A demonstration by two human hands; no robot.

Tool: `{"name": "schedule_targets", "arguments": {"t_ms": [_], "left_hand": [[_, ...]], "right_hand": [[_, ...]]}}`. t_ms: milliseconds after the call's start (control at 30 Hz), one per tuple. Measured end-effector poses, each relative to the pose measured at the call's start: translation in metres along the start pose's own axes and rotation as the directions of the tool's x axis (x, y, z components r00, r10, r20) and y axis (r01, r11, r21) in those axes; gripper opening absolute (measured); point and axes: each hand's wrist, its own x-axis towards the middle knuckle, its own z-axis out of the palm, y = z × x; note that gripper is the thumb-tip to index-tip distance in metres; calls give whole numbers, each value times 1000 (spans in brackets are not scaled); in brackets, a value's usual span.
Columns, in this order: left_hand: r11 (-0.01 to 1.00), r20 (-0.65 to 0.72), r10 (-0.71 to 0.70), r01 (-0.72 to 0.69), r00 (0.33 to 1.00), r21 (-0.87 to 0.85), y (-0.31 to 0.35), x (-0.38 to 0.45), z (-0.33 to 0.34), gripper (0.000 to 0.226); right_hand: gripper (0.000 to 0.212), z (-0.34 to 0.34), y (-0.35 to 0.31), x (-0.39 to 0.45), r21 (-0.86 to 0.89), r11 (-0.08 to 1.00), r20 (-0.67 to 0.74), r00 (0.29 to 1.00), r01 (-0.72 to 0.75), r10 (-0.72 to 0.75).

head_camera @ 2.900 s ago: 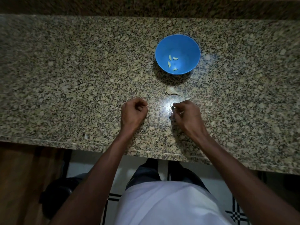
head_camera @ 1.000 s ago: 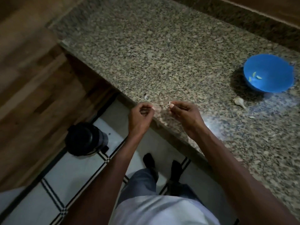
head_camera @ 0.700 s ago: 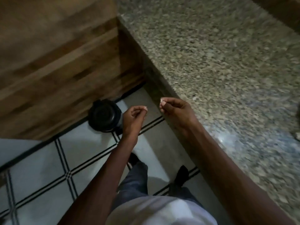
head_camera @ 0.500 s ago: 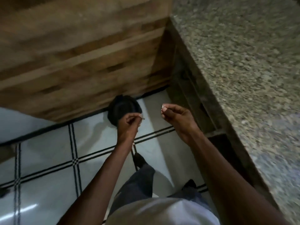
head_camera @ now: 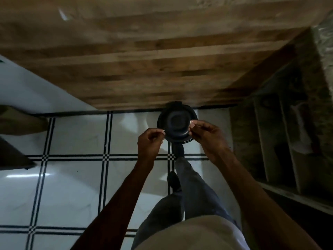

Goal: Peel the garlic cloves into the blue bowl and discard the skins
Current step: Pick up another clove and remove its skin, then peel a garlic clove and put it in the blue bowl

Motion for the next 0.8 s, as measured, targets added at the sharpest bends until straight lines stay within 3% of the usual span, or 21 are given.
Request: {"name": "schedule_targets", "arguments": {"t_ms": [133,267,500,633,733,800], "left_hand": [[999,-1,-40,40,999,32,-5,34,-4,16],[995,15,-99,99,995,10,-18,60,-1,13],[980,55,-193,190,980,57,-56,98,38,9],[976,88,-215,210,973,57,-94,130,68,12],[952,56,-303,299,951,68,-141,171,91,24],[934,12,-351,349,936,80,-175,201,103,9]], "right_hand": [[18,14,6,36,-63,997,-25,999,-34,32],[11,21,14,64,-94,995,-54,998,-39,34],[11,13,56,116,-116,988,-110,990,-100,87],[55,5,100,158,-119,970,-151,970,-210,192],[57,-5,143,204,-89,967,-181,959,-237,218],[74,-15,171,240,-3,961,-206,941,-277,270]]}}
